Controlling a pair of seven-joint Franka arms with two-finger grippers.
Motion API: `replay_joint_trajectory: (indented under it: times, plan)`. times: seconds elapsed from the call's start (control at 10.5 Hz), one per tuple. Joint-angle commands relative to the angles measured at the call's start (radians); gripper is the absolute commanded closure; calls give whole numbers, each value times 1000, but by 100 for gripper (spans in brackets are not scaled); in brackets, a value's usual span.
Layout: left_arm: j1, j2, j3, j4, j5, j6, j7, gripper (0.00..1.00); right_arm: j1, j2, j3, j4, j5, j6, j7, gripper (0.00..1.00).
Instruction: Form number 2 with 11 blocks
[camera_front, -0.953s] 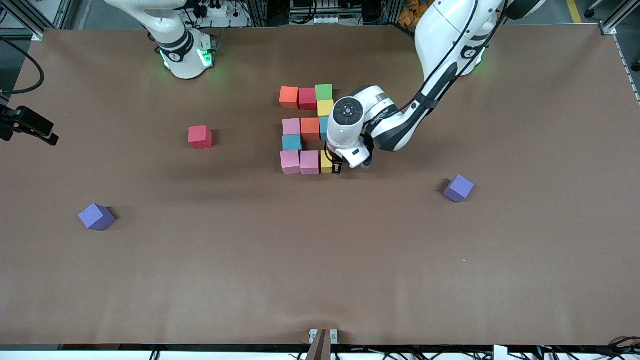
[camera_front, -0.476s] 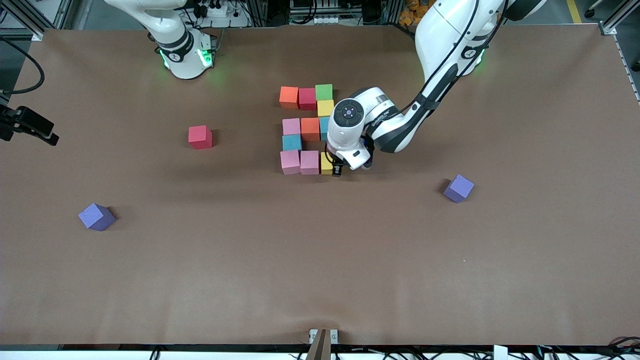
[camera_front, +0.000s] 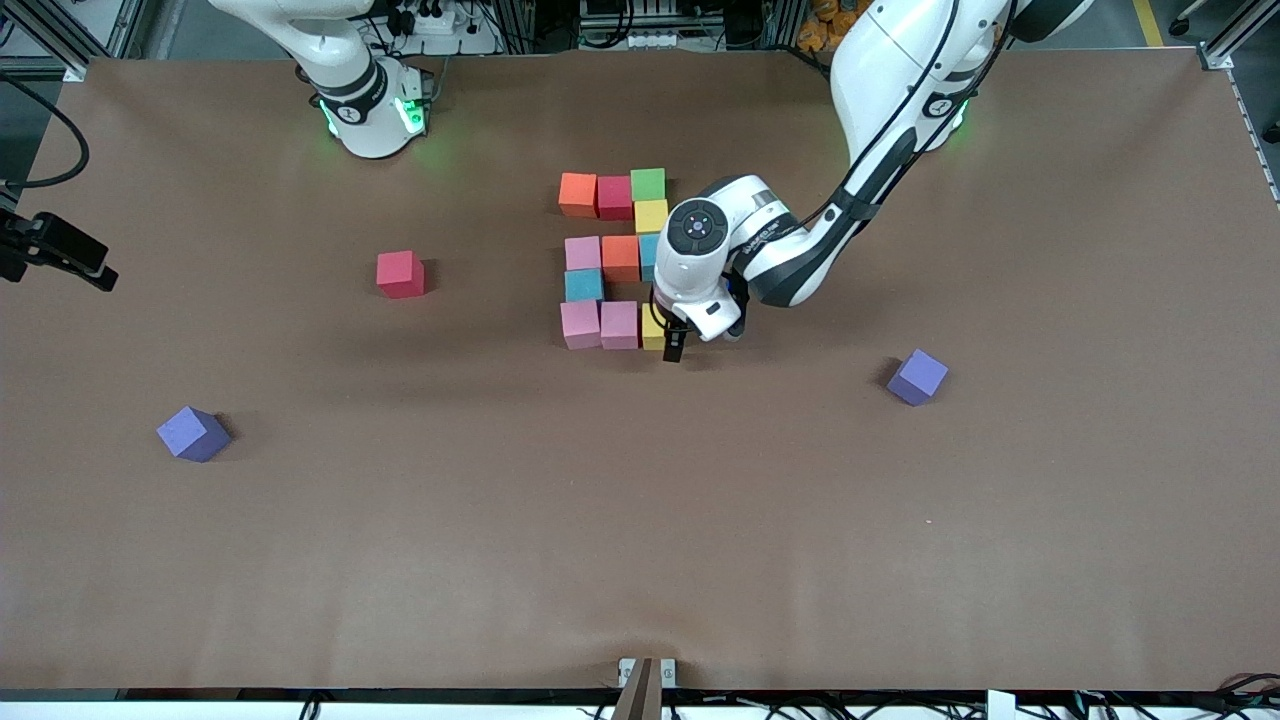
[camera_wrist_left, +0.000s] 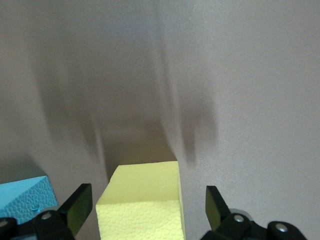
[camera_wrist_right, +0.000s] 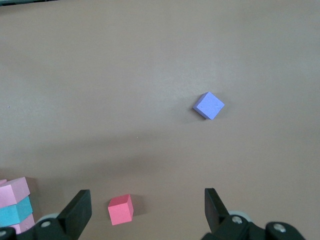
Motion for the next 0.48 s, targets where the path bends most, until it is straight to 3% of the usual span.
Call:
replay_joint_trajectory:
  times: [0.0, 0.19, 0.38]
  plan:
    - [-6, -51, -3, 5, 8, -82, -1, 0, -6, 2, 6, 8, 10, -7, 1, 0]
    - [4, -86, -5, 19, 8, -134, 38, 0, -6, 0, 6, 8, 10, -7, 1, 0]
    - [11, -97, 1, 94, 8, -258, 156, 0, -6, 2, 6, 8, 10, -7, 1, 0]
